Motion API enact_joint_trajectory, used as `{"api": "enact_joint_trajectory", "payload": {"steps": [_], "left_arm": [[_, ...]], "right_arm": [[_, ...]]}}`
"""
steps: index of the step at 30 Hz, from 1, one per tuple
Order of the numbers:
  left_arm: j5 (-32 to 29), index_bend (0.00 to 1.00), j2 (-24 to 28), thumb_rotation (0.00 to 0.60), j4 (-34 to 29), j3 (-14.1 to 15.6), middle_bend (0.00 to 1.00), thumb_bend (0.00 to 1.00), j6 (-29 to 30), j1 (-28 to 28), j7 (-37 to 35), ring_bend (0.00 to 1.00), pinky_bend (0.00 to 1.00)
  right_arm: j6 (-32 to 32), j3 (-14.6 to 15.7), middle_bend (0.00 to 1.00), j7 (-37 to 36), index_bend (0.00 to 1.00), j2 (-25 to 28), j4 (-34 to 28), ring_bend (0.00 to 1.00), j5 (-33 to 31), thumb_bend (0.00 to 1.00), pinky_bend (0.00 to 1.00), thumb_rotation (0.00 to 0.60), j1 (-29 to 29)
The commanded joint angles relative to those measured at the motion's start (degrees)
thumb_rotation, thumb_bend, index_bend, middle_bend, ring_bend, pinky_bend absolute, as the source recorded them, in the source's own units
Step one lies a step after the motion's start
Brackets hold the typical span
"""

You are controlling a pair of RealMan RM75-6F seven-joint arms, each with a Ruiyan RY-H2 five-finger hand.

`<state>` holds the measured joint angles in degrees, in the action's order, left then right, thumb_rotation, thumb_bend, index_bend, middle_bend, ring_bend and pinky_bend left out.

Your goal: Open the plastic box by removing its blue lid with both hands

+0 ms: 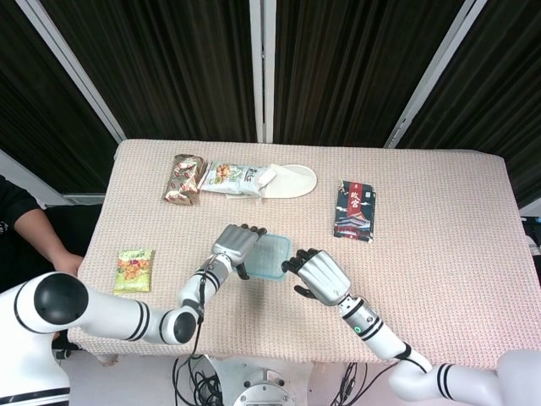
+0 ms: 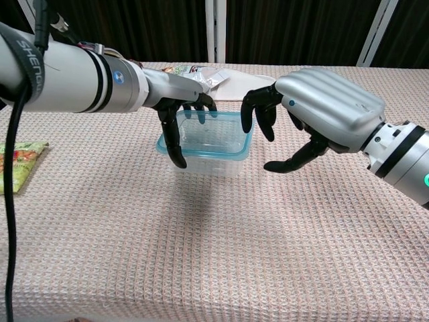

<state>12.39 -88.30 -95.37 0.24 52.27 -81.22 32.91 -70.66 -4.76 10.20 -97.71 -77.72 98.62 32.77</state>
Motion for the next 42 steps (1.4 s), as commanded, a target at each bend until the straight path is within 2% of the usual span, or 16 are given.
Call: {"api": "enact_joint_trajectory", "payload": {"steps": [1, 9, 23, 42], "left_arm": [[-0.4, 0.24, -0.6, 0.600, 0.8, -0.6, 0.30, 0.00, -0.6, 0.3, 0.6, 0.23, 0.30], [0.4, 0.21, -2.1, 0.600, 2.5, -1.8, 0.30, 0.00, -1.9, 1.2, 1.8, 0.23, 0.29], [1.7, 0.18, -2.6, 0.600, 3.7, -3.7, 0.27, 0.00, -3.1, 2.3, 2.7, 0.20, 0.27], [2.1, 0.18, -2.6, 0.600, 3.9, -4.6, 0.27, 0.00, -4.0, 3.7, 3.2, 0.20, 0.25]], "right_arm": [[-0.7, 0.2, 0.60, -0.4, 0.49, -1.9, 2.7, 0.48, 0.5, 0.02, 0.68, 0.600, 0.5], [-3.3, 1.0, 0.64, -7.0, 0.53, -5.6, 10.7, 0.53, 1.6, 0.02, 0.75, 0.600, 1.3], [-5.3, 2.2, 0.66, -16.2, 0.55, -9.0, 20.6, 0.55, 3.8, 0.02, 0.75, 0.600, 4.9], [-6.1, 3.2, 0.66, -20.1, 0.55, -9.7, 23.7, 0.55, 3.2, 0.01, 0.75, 0.600, 6.6]]}}
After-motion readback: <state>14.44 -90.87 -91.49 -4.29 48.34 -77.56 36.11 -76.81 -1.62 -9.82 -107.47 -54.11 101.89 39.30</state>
